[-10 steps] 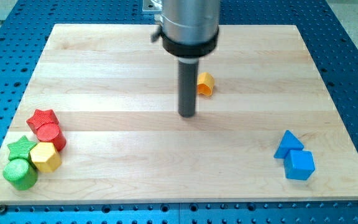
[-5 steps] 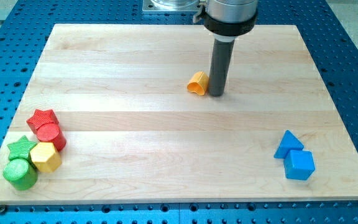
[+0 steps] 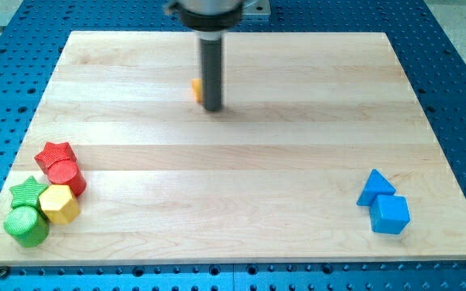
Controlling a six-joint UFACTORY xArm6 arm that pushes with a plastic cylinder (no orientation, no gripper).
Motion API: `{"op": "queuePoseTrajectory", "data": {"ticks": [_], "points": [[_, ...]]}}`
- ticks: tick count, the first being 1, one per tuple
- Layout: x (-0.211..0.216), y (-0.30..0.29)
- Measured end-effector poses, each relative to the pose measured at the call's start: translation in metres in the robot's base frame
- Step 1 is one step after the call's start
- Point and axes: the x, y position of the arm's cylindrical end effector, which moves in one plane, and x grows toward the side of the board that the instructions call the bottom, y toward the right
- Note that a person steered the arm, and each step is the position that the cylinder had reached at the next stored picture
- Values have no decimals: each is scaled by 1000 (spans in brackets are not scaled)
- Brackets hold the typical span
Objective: Move the heart towards the top left of the board
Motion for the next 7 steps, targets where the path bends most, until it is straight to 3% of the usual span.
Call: {"op": "queuePoseTrajectory", "data": {"ticks": [1,2,3,4,5,7], "points": [[-31,-78],[-33,-76],[-6,-31],[-7,11],[-10,-17],[-21,29]]}}
